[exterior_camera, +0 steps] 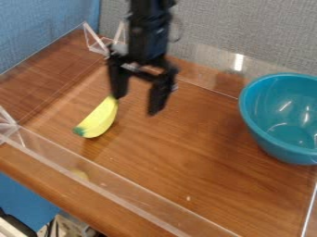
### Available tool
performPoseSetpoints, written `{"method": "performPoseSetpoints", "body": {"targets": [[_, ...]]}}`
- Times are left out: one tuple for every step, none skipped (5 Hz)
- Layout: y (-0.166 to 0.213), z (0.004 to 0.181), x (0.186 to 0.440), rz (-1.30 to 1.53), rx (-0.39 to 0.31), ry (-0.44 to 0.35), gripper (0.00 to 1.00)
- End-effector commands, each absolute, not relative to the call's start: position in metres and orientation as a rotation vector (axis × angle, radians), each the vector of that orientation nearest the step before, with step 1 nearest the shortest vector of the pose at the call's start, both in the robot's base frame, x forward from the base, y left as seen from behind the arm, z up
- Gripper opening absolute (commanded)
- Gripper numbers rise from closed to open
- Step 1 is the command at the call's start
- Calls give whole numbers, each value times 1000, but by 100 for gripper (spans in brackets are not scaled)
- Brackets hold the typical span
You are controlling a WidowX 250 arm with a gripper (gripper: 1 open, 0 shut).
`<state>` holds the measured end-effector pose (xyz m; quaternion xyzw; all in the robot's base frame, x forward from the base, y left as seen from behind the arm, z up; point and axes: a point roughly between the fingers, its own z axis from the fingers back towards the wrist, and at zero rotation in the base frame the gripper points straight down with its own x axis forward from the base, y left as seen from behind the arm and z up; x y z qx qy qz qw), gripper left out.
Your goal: Put the yellow object in the blue bowl
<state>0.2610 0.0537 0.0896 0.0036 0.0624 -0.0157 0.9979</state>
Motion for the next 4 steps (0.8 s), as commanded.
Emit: {"method": "performPoseSetpoints", "body": {"targets": [[85, 105, 255, -83, 44, 25, 100], [105, 101, 260, -76, 51, 7, 100], [107, 93, 266, -63, 46, 1, 100], [106, 86, 272, -51, 44, -4, 100]]}}
